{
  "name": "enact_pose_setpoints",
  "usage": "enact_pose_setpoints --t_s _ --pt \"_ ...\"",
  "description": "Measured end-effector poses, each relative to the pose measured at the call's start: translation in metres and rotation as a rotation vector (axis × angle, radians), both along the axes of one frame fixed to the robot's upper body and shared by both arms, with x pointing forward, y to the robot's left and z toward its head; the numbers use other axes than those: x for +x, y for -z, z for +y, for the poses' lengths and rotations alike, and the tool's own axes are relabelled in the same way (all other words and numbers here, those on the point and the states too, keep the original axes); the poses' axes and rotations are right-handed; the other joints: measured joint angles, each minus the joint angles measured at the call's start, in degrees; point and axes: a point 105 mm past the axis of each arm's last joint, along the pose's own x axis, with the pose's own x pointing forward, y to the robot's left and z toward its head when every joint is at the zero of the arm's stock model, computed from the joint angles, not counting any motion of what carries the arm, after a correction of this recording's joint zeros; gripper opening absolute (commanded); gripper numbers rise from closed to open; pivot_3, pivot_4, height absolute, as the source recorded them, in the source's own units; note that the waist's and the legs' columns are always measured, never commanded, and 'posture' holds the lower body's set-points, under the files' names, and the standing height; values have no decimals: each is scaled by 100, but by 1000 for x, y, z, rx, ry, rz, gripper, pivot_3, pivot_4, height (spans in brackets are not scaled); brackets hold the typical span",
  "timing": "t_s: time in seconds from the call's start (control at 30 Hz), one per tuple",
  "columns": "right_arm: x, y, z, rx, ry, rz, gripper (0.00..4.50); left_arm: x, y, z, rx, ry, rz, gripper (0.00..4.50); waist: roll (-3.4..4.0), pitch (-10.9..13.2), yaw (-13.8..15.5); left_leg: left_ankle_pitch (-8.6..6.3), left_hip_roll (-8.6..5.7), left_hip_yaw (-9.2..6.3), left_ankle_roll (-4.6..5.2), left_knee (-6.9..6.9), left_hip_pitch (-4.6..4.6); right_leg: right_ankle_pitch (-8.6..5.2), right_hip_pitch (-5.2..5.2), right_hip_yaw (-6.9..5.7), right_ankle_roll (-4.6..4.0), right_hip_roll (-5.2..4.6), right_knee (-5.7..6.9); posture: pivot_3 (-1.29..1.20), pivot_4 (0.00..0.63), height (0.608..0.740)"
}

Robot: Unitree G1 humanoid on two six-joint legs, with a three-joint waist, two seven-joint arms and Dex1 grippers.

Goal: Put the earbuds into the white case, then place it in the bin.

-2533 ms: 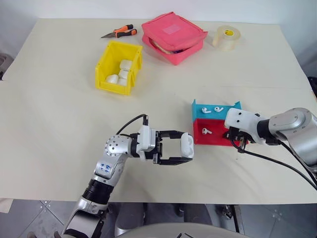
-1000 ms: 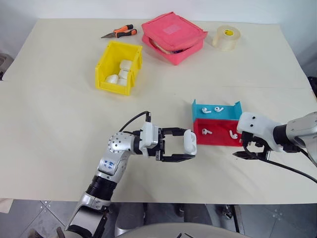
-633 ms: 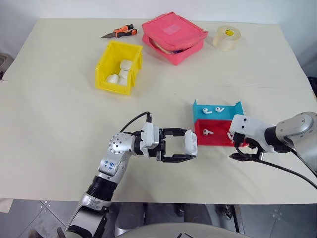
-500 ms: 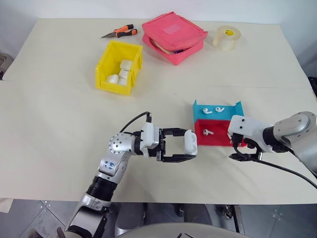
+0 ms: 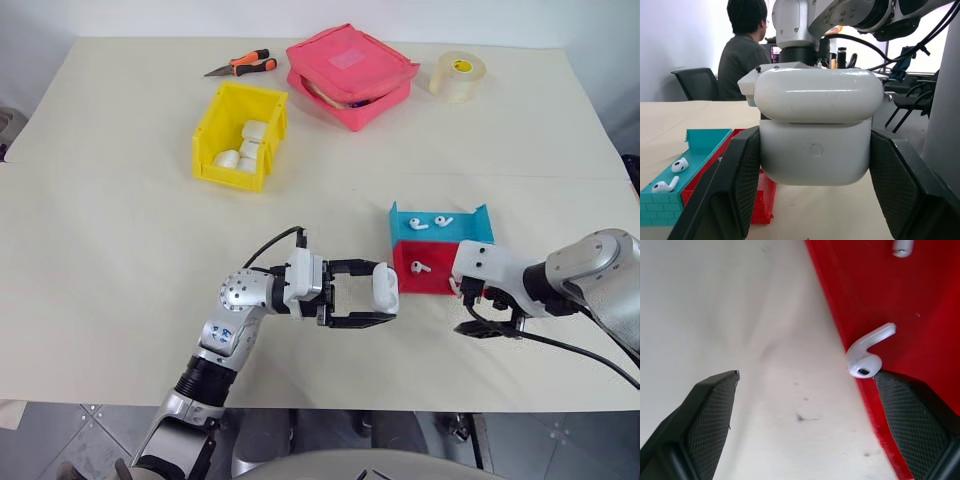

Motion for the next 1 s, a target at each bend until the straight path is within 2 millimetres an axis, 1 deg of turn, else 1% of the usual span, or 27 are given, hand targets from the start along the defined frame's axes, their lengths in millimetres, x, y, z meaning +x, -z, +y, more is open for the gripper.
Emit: enact_pose_setpoints --t_s 0.1,0.3,0.43,0.57,0.67,0.8,1.0 --pt "3 -3 -1 0 10 -27 4463 0 0 0 0 0 0 2803 0 0 1 0 0 1 0 0 0 0 0 0 0 0 -1 0 150 740" --pt "13 -5 -10 -1 65 -103 4463 0 -1 -1 -2 2 -6 2803 0 0 0 0 0 3 0 -1 0 0 0 0 0 0 0 0 150 740" --pt "19 2 -15 -14 95 -141 4463 1 -1 0 0 1 -6 2803 0 0 -4 0 -1 5 0 0 0 0 0 1 0 0 0 0 150 740" --pt "25 3 -13 5 108 -168 4463 0 -2 -1 -2 2 -5 2803 0 0 -6 0 2 4 0 0 1 0 0 0 0 2 0 0 150 740" --pt "32 1 -11 19 116 -198 4463 0 -2 -1 -2 3 -6 2803 0 0 -8 0 2 5 0 0 1 1 -1 1 -1 2 1 0 150 740" --pt "43 -6 -15 4 135 -247 4463 1 -2 -1 -2 2 -7 2803 0 0 -5 0 1 5 0 0 0 1 -1 1 -1 2 0 0 150 740" --pt "48 -13 -15 0 133 -276 4463 1 -2 -1 -2 1 -7 2803 0 0 -2 0 0 4 0 -1 -2 1 -2 0 -1 1 -2 0 150 740"
